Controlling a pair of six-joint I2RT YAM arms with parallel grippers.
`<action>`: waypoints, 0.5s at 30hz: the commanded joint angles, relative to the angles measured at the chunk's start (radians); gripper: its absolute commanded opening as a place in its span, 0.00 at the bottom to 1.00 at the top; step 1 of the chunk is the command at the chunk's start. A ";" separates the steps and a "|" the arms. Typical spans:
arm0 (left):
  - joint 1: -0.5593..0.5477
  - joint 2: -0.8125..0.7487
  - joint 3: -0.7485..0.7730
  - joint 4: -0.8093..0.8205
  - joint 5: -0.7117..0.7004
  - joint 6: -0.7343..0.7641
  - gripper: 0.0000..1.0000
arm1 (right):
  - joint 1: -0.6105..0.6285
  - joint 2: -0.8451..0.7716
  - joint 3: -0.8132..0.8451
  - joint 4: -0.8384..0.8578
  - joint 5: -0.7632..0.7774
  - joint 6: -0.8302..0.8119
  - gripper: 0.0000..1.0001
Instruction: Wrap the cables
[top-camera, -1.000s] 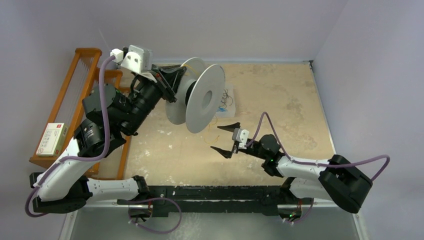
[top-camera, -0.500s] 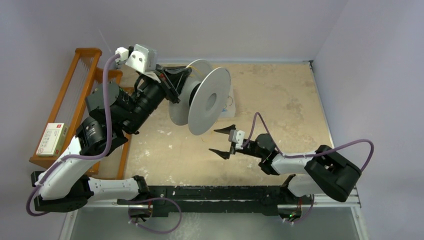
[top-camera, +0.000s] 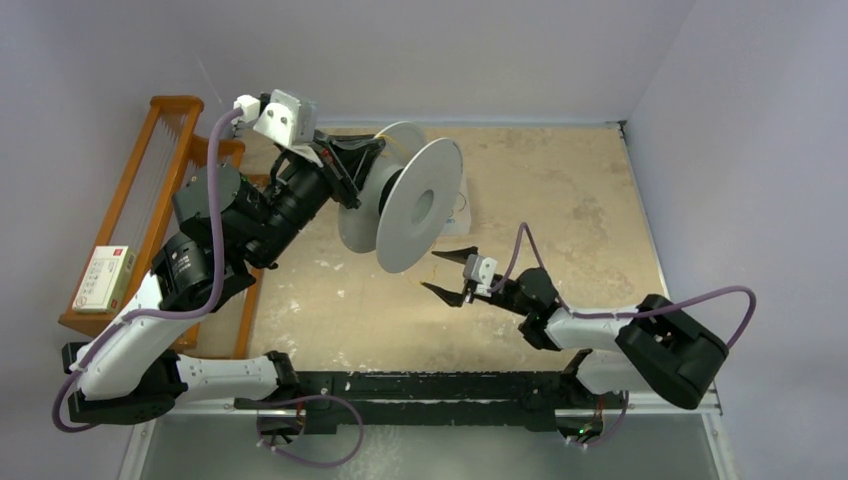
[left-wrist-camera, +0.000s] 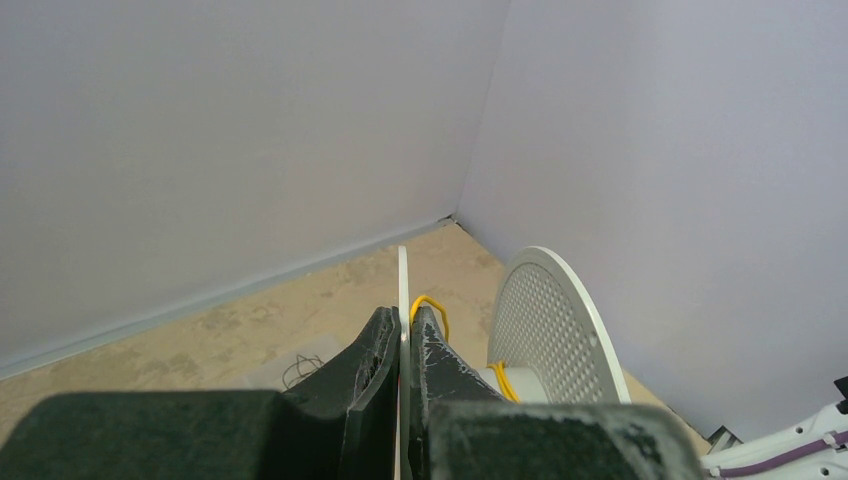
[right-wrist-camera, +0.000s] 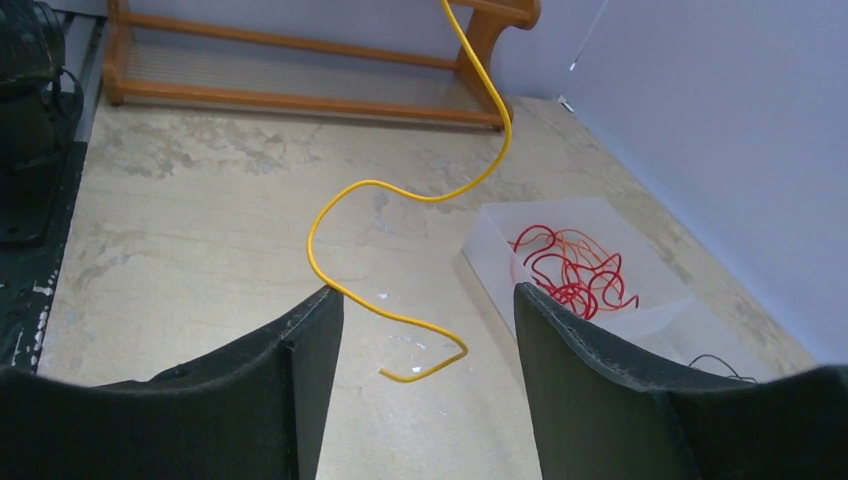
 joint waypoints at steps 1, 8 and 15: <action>0.004 -0.017 0.049 0.094 0.026 -0.033 0.00 | -0.005 0.007 0.003 0.044 -0.002 -0.007 0.62; 0.004 -0.017 0.055 0.095 0.043 -0.044 0.00 | -0.005 0.061 0.038 0.053 -0.030 0.004 0.50; 0.004 -0.024 0.057 0.092 0.045 -0.046 0.00 | -0.005 0.100 0.071 0.041 -0.041 0.005 0.29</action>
